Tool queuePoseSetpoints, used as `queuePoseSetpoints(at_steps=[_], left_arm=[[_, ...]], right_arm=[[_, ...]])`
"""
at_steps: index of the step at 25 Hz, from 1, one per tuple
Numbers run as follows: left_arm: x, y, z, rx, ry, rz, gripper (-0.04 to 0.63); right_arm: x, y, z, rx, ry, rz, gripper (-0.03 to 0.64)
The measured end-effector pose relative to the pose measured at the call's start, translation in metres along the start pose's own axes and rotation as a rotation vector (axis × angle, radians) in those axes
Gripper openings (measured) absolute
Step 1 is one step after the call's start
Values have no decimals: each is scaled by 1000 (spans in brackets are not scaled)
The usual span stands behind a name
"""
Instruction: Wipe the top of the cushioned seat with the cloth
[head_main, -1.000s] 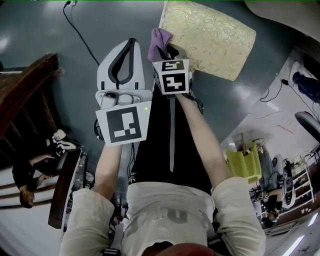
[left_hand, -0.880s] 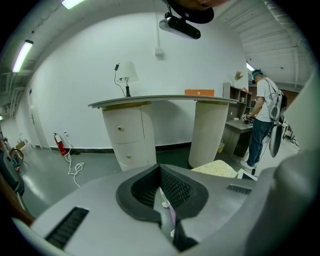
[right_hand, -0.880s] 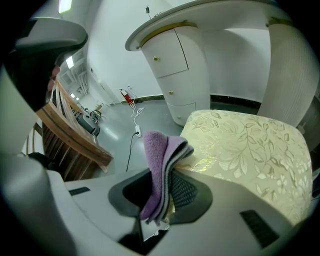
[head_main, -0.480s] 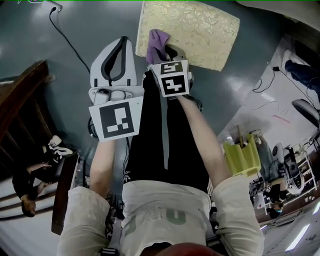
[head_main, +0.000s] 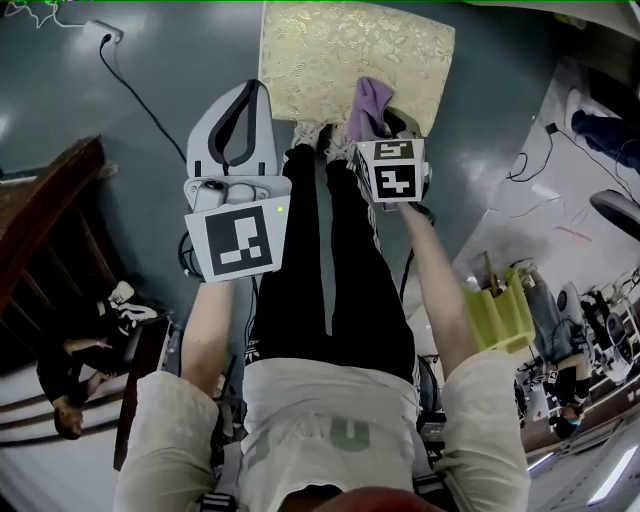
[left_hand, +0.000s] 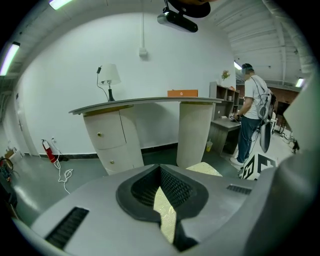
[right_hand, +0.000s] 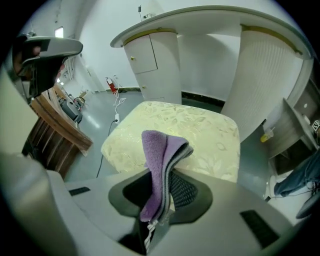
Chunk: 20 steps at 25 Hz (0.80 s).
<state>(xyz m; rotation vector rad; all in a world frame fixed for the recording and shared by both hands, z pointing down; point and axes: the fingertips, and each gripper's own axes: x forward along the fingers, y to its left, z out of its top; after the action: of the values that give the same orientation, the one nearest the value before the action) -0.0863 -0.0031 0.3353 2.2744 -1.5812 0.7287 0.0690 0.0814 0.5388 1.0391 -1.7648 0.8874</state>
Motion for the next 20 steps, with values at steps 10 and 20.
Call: queuePoseSetpoints(at_steps=[10, 20], left_arm=[[13, -33, 14, 33, -4, -48, 6], [18, -49, 15, 48, 1, -66, 6]], right_arm=[[-30, -87, -42, 43, 61, -122, 91], [-37, -124, -65, 64, 106, -185, 91]])
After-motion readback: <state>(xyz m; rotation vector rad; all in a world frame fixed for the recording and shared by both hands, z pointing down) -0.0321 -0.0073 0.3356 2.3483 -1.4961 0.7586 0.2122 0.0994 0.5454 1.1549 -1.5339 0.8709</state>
